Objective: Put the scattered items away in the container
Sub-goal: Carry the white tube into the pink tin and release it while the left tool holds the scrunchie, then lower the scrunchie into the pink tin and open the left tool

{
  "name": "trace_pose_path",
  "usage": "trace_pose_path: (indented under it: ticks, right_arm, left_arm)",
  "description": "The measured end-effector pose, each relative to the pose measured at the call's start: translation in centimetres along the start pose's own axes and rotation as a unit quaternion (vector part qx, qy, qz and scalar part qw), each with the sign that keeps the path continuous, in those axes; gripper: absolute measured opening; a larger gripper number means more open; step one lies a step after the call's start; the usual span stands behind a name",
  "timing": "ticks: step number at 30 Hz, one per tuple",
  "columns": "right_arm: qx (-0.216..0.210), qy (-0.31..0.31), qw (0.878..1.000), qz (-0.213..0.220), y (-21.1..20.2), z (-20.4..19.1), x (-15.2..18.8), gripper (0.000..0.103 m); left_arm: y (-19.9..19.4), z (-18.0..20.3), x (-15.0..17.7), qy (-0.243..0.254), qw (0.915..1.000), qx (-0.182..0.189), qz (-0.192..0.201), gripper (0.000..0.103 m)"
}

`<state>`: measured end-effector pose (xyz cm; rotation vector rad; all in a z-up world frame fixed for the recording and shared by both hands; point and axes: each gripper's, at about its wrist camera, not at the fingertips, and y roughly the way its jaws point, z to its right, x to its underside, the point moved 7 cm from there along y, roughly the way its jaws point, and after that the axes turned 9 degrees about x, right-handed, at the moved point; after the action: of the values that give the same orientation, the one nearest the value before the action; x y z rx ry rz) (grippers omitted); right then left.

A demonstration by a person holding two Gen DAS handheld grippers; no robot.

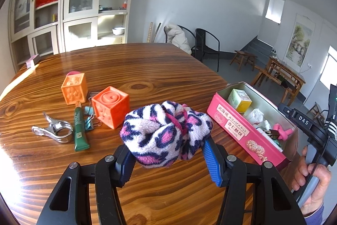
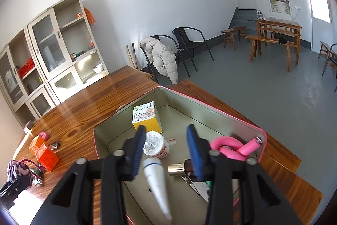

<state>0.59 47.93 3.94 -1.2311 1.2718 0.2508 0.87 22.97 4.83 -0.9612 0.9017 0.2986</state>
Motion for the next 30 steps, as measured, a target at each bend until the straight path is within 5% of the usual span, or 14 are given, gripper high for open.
trace_pose_path:
  ticks: [12, 25, 30]
  right_arm:
    - [0.059, 0.027, 0.995, 0.075, -1.7, 2.6, -1.1, 0.064]
    - [0.067, 0.035, 0.994, 0.074, -1.6, 3.7, -1.0, 0.065]
    - [0.065, 0.027, 0.995, 0.07, -1.5, 3.5, -0.8, 0.066]
  left_arm:
    - [3.6, 5.8, -3.0, 0.047, 0.9979, 0.044, -0.009, 0.059]
    - [9.6, 11.2, -5.9, 0.074, 0.9933, 0.085, -0.024, 0.06]
    - [12.2, 11.9, -6.2, 0.072, 0.9922, 0.095, -0.039, 0.073]
